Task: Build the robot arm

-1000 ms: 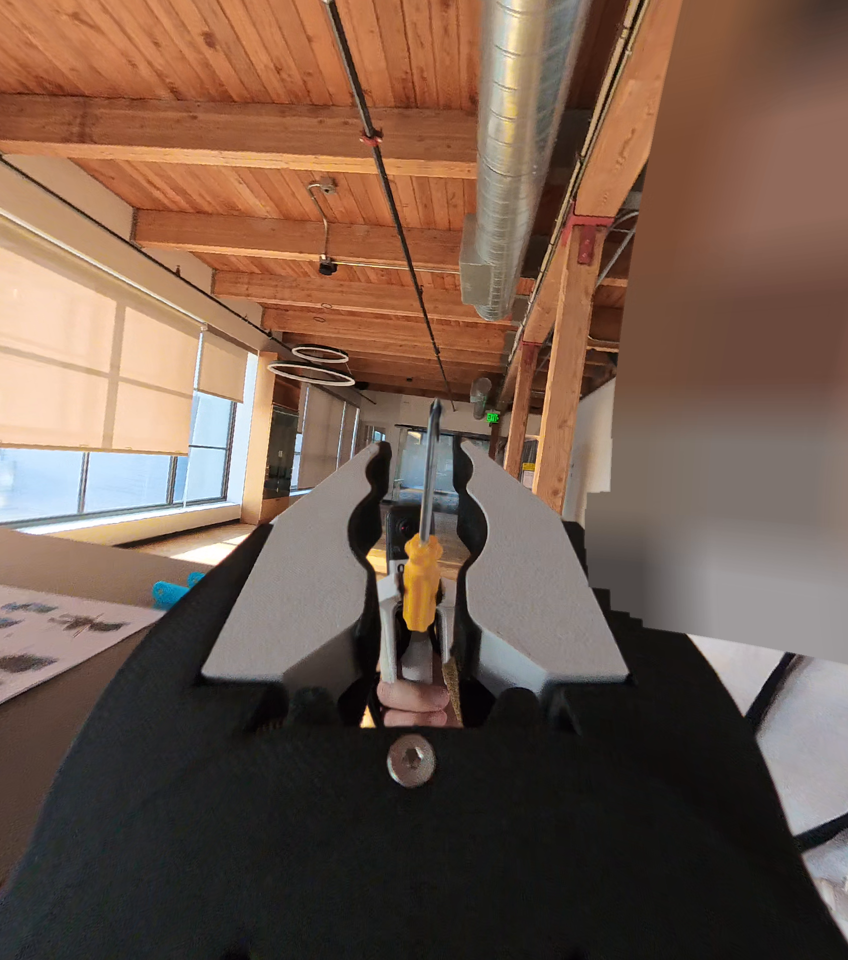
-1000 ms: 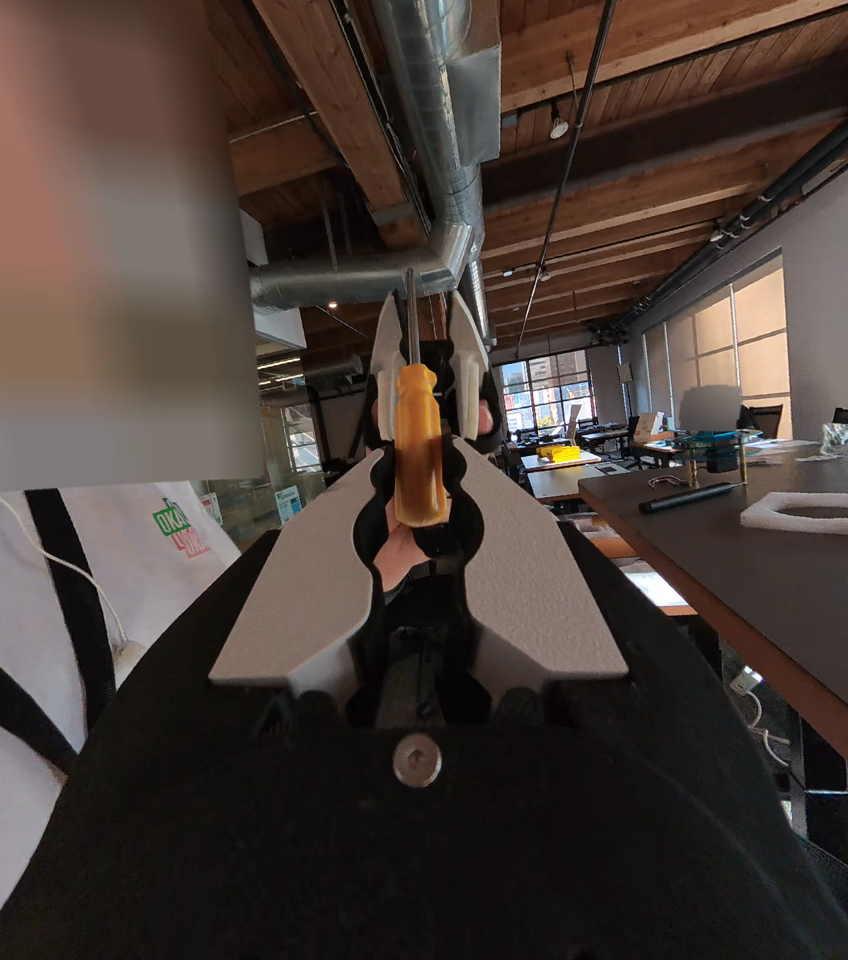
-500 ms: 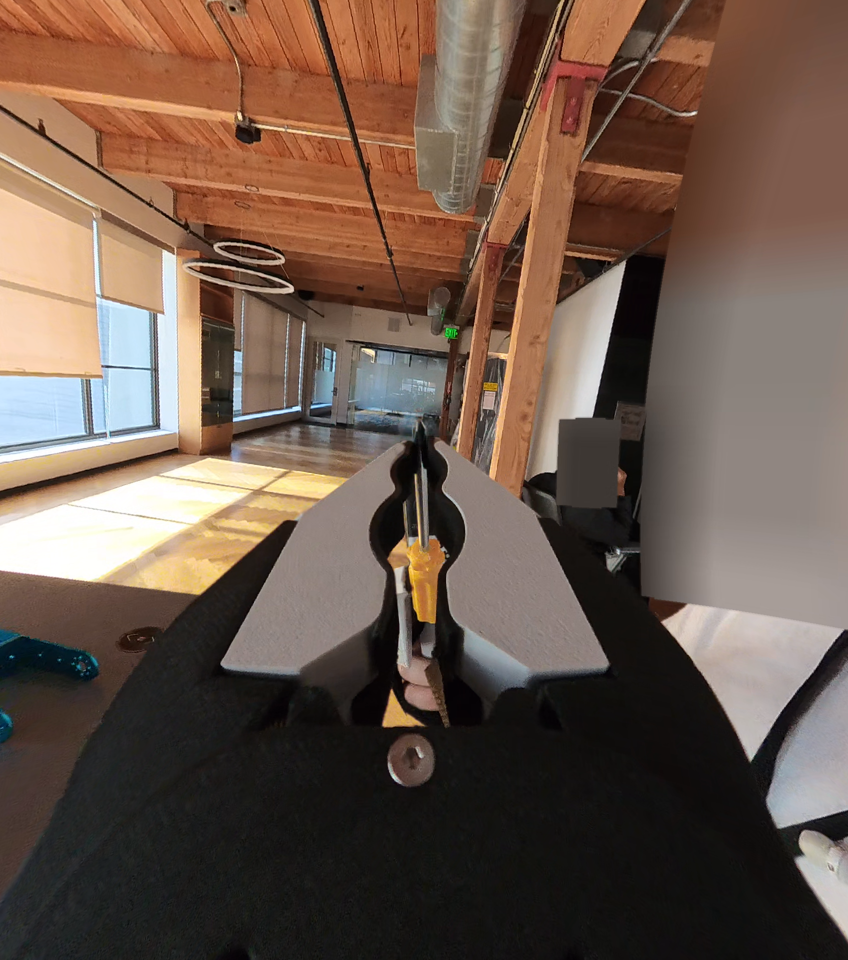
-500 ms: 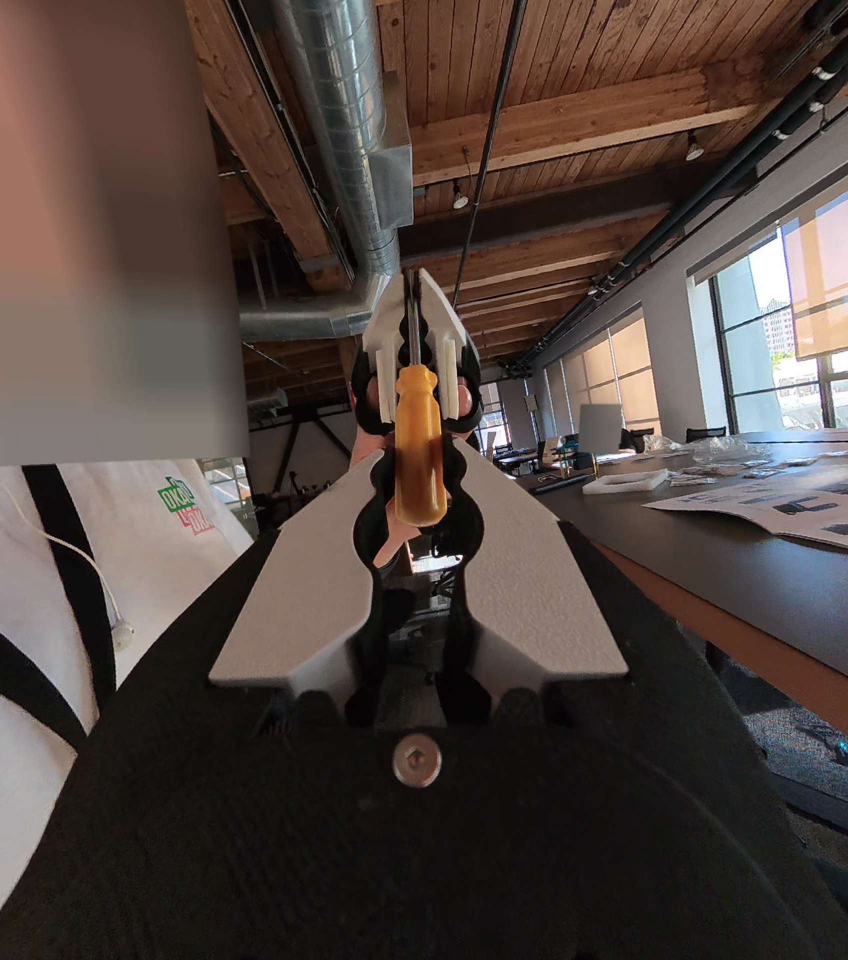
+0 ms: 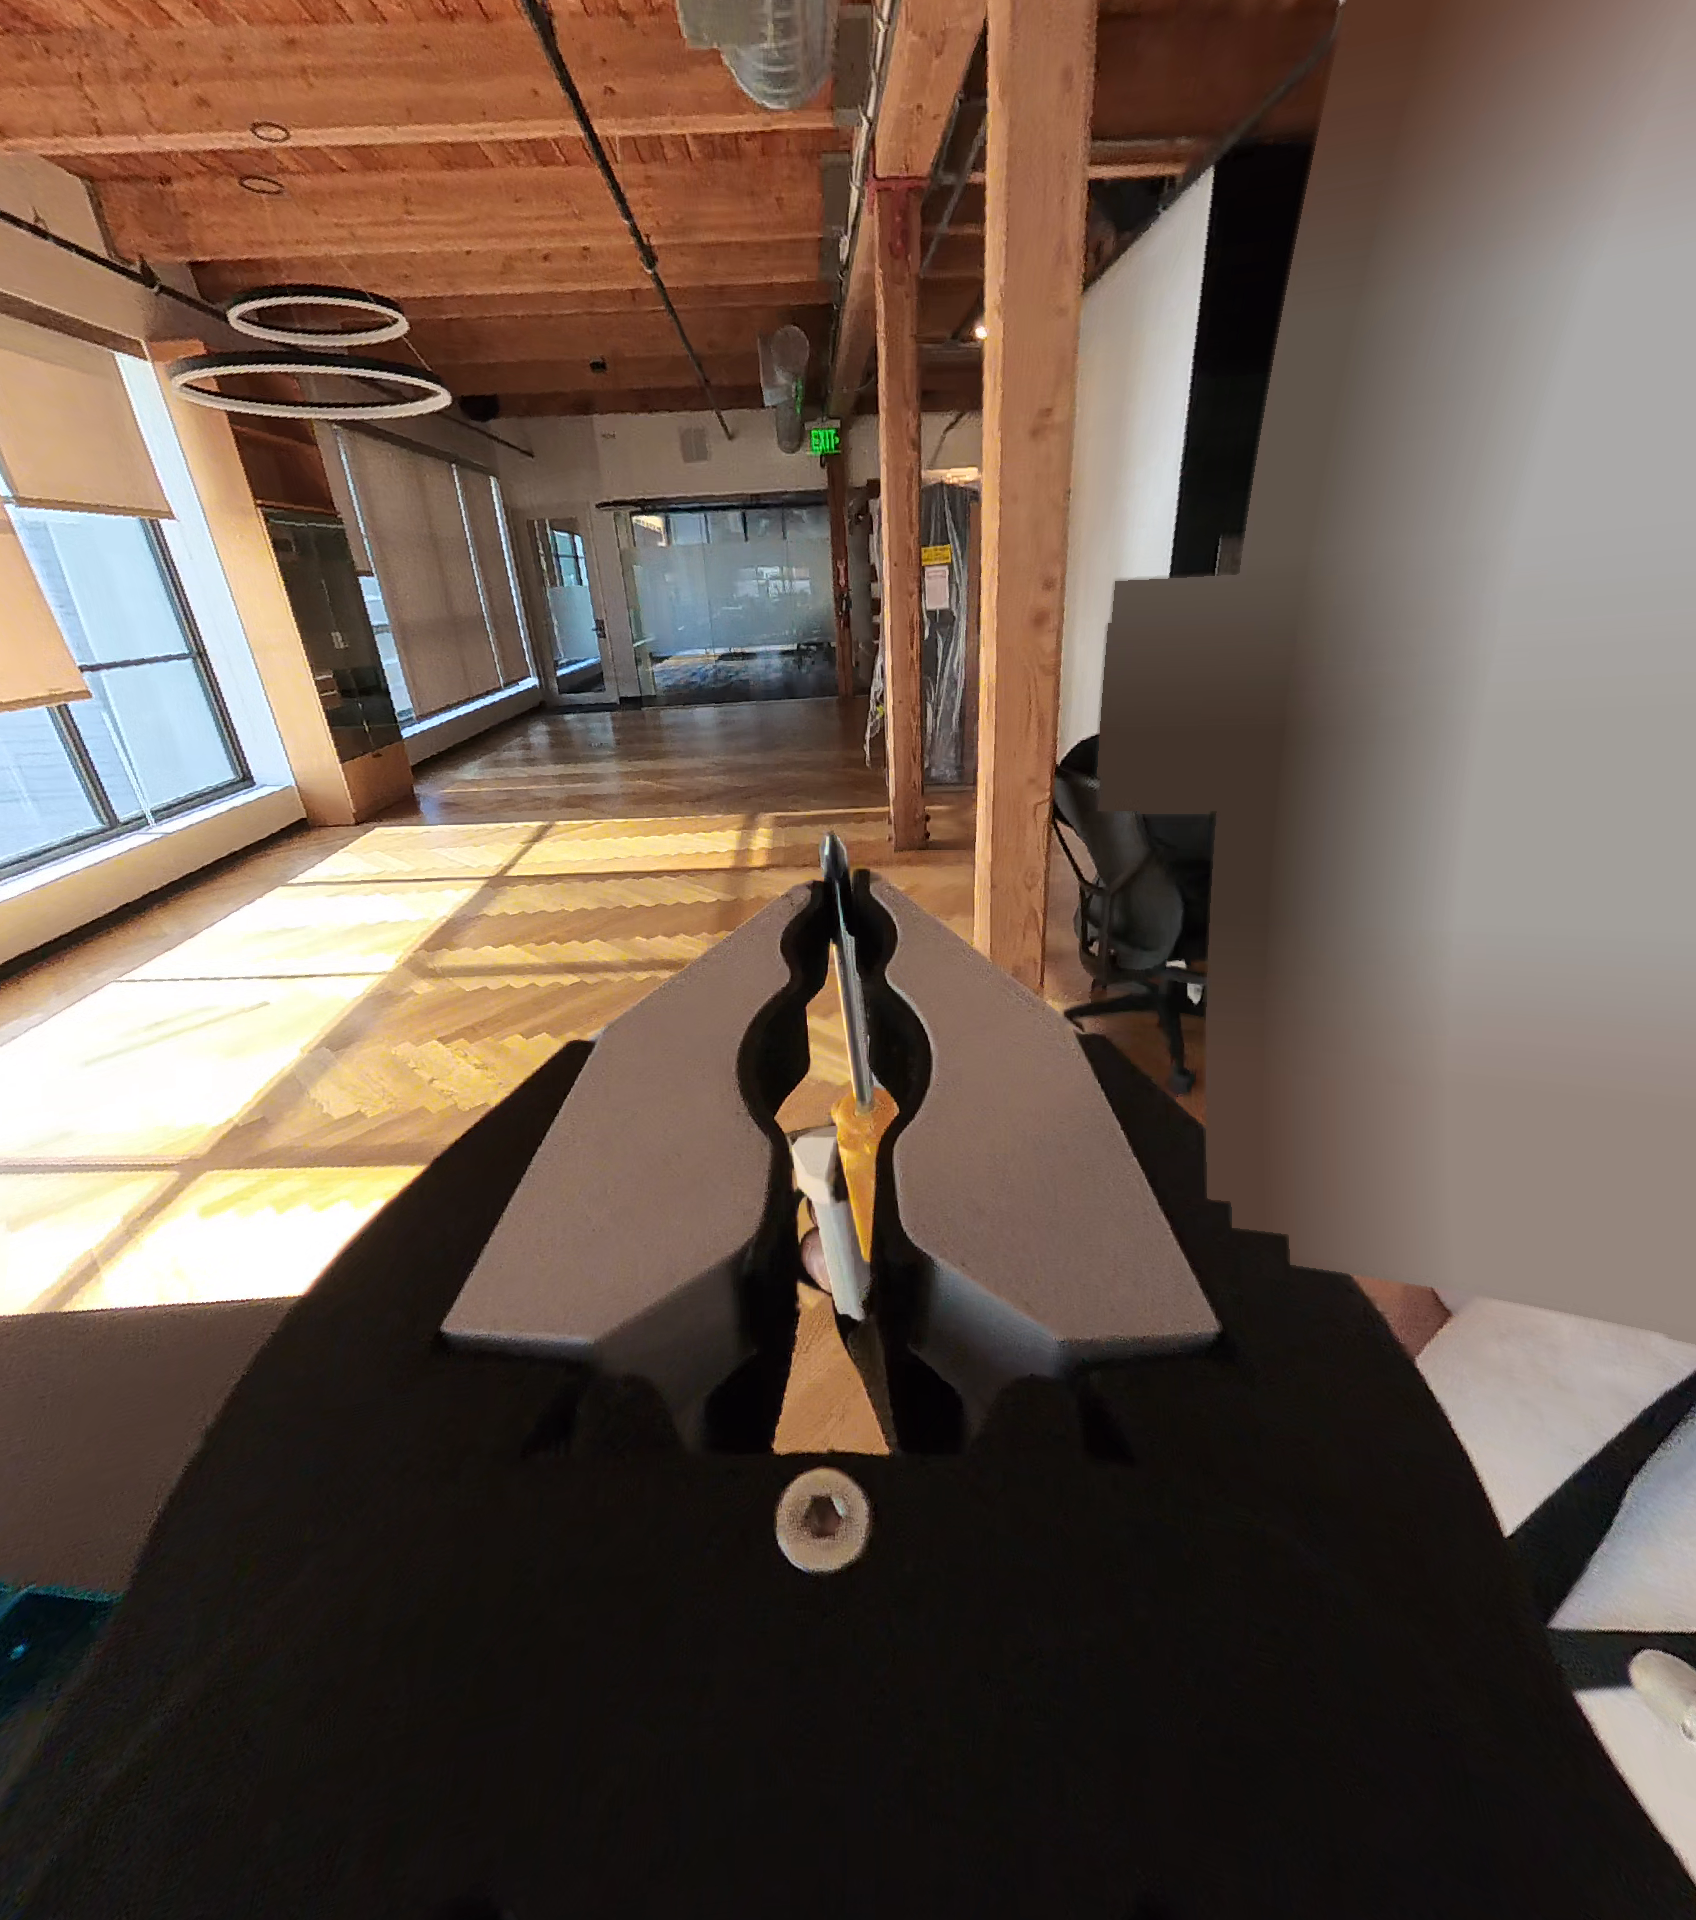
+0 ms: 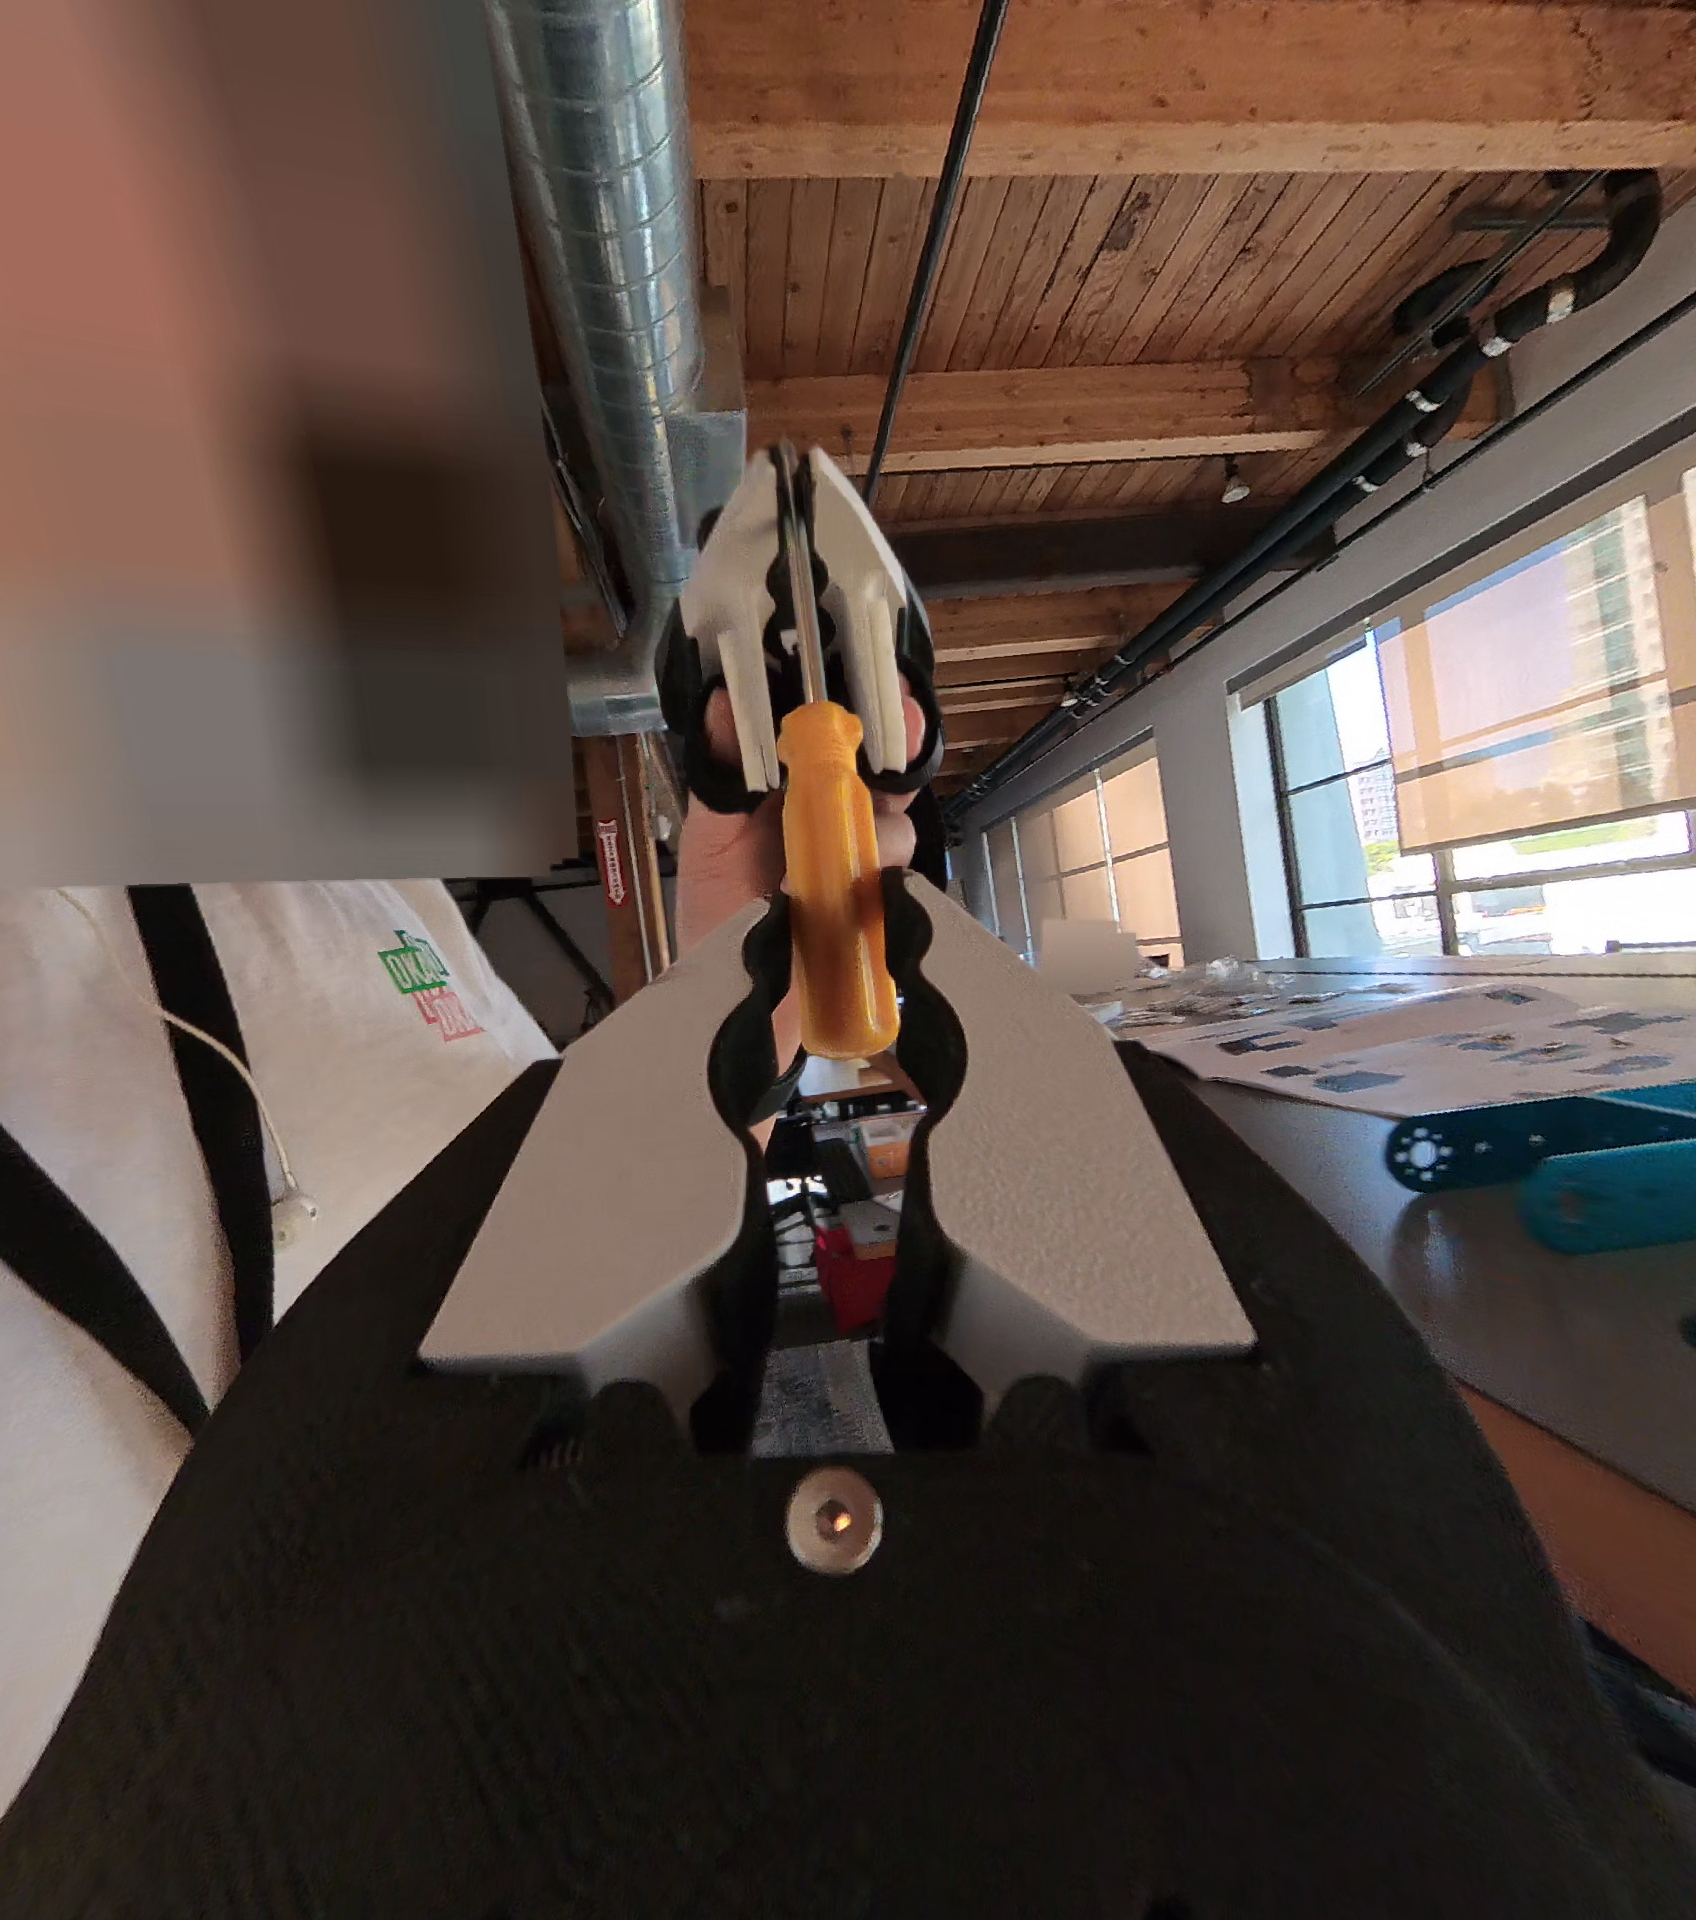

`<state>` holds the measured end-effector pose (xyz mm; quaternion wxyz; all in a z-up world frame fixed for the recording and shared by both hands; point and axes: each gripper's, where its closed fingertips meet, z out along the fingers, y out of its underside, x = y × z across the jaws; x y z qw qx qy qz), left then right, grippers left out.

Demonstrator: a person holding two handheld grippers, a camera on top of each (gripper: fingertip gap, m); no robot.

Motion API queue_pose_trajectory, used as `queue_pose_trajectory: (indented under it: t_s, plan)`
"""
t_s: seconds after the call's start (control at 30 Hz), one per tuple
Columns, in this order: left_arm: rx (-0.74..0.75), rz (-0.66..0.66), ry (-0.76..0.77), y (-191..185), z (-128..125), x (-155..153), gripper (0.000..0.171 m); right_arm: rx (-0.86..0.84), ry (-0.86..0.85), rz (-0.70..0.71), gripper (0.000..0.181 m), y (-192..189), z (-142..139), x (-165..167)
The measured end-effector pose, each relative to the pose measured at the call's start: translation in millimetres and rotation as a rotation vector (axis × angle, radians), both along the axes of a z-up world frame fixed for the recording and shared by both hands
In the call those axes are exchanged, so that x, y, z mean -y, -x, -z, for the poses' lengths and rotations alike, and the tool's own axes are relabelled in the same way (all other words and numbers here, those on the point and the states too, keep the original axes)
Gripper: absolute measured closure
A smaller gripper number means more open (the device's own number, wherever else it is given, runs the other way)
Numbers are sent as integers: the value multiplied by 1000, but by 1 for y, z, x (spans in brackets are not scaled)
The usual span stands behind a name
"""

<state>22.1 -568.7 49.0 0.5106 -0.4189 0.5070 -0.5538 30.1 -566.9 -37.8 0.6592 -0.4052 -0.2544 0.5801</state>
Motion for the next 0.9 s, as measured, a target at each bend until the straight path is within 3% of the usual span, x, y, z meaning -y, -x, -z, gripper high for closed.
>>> queue_pose_trajectory:
  t_s: [0.13,0.23,0.27,0.33,0.4,0.5,0.67,0.8,0.9]
  plan:
    - [66,39,238,-17,-6,-44,170,-32,50,42,165,-44,-23,-24]
    - [92,30,283,-38,-7,-73,170,77,62,64,166,-73,-29,-50]
    - [100,12,280,-45,-8,-81,164,102,64,48,165,-84,-31,-58]
    - [140,-72,310,-51,-14,-102,131,132,86,-2,165,-110,-32,-73]
    - [150,-223,333,-43,-13,-124,127,178,107,-40,165,-139,-29,-91]
    - [137,-657,376,-11,8,-163,123,337,144,-53,165,-181,-7,-125]
    - [-55,-1133,416,7,56,-177,130,541,156,-191,164,-209,24,-191]
    - [-177,-1277,481,-4,94,-179,134,600,69,-415,164,-184,30,-244]
    - [-310,-1379,444,-6,121,-189,131,642,-19,-564,164,-157,31,-281]
